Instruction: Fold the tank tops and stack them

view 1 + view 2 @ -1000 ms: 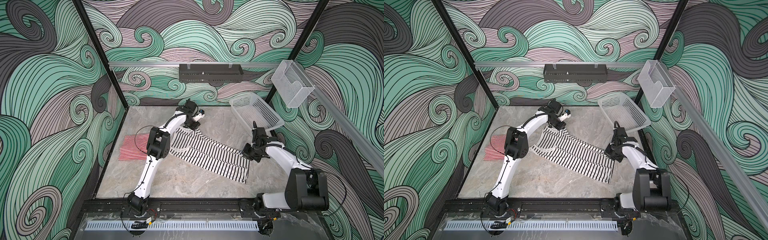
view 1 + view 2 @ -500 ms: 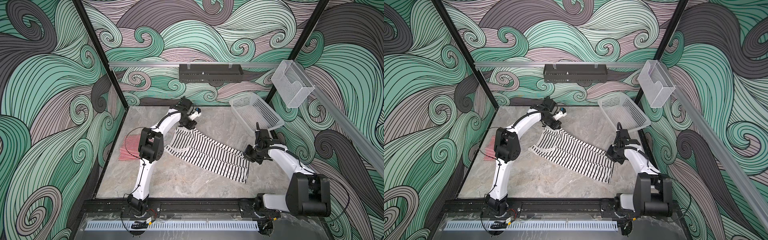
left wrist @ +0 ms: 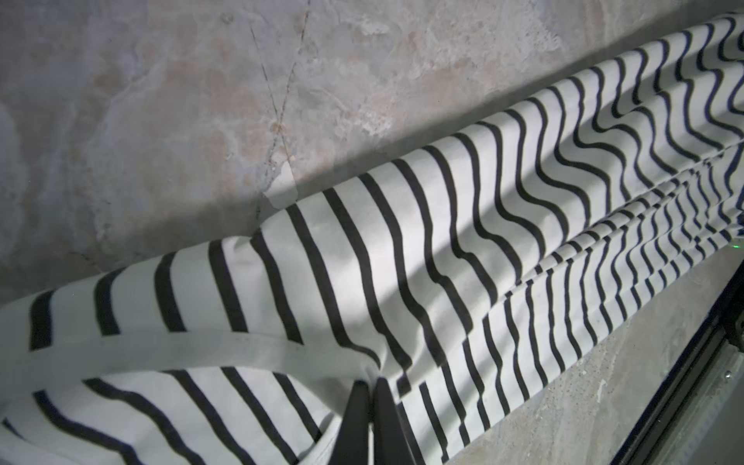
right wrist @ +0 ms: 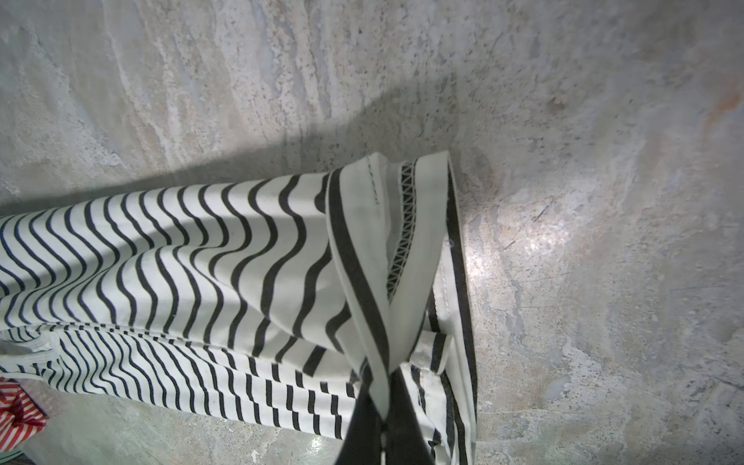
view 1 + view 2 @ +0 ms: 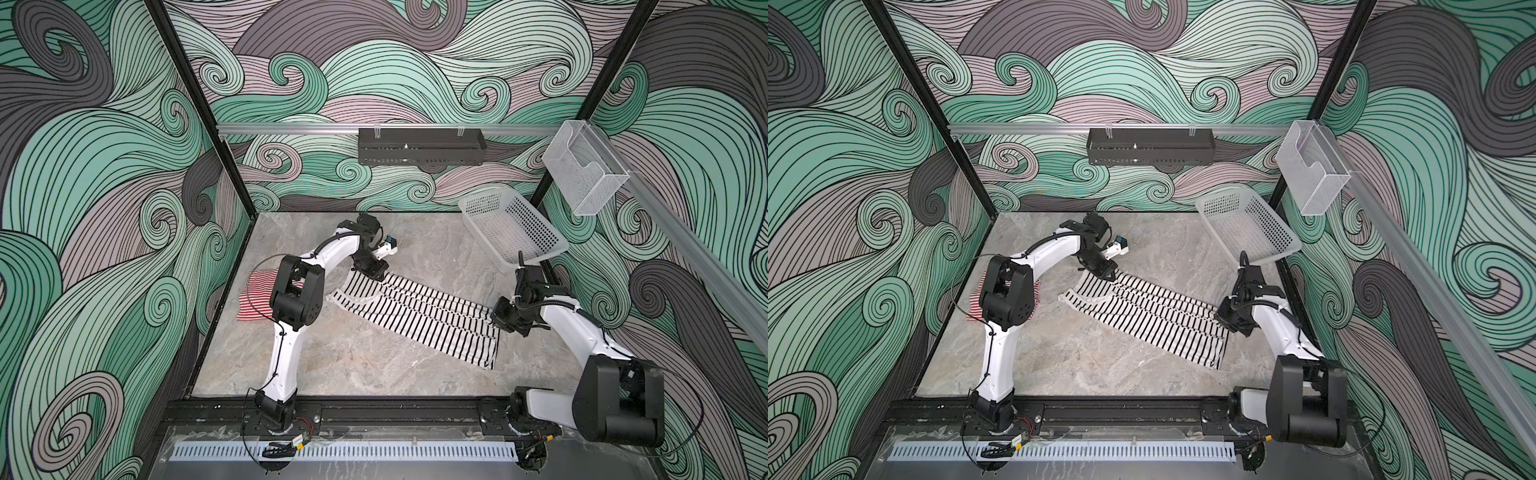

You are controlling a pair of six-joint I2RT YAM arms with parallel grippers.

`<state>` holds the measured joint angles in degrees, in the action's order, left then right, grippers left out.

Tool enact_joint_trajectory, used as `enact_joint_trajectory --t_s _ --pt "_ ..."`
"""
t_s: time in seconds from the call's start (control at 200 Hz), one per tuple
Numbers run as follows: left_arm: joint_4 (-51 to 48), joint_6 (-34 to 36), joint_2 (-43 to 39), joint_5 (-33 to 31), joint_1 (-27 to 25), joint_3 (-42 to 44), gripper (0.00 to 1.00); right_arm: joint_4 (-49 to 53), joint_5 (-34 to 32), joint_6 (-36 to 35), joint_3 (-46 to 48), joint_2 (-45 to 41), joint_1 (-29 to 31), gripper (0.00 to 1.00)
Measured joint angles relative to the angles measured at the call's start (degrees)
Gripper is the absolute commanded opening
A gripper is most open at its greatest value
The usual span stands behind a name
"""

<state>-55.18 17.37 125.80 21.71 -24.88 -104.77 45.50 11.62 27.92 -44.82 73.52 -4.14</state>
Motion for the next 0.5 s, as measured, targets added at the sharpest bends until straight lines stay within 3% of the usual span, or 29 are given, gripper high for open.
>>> enact_joint_trajectory --t_s 0.41,0.5 --pt "-0.15 -0.02 0.09 0.13 0.00 0.79 0.04 0.31 4.87 0.68 5.64 -6.03 0.13 0.08" --pt "-0.26 -0.02 0.28 -0.50 0.00 0.76 0.15 0.39 4.83 1.29 6.08 -6.14 0.35 0.09"
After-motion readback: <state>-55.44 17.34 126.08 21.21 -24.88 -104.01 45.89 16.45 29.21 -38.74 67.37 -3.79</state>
